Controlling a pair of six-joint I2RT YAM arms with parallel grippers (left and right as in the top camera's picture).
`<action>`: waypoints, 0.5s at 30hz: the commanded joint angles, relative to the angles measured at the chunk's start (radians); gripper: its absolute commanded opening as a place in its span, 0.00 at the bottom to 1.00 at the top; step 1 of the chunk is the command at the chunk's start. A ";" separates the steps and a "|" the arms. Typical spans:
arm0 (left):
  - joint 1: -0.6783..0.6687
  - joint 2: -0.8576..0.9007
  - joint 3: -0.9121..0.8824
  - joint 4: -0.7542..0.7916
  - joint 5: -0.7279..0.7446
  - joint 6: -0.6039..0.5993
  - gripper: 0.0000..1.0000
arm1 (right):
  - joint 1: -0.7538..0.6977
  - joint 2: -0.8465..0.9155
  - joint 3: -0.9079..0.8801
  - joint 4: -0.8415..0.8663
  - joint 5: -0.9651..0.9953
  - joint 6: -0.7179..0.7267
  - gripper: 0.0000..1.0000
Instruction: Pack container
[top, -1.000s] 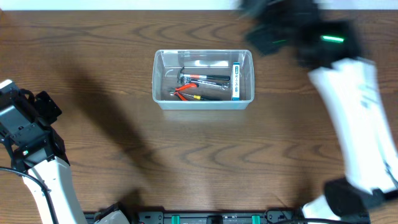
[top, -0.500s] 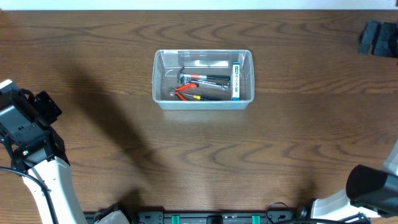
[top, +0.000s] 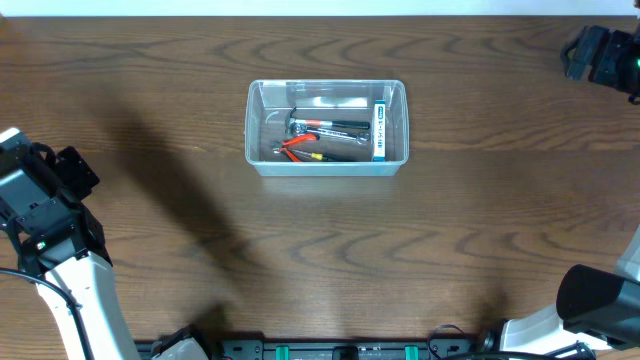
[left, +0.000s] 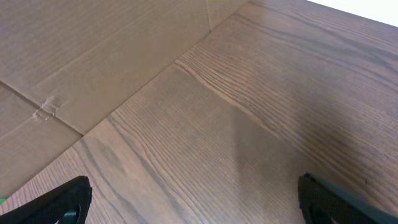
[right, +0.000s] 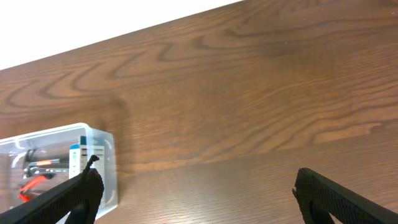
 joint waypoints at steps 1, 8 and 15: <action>0.005 0.005 0.018 0.000 -0.008 0.013 0.98 | 0.006 -0.014 0.004 -0.002 -0.035 0.028 0.99; 0.005 0.005 0.018 0.000 -0.008 0.013 0.98 | 0.006 -0.014 0.004 -0.002 -0.035 0.028 0.99; 0.005 0.005 0.018 0.000 -0.008 0.013 0.98 | 0.008 -0.011 0.004 -0.002 -0.033 0.028 0.99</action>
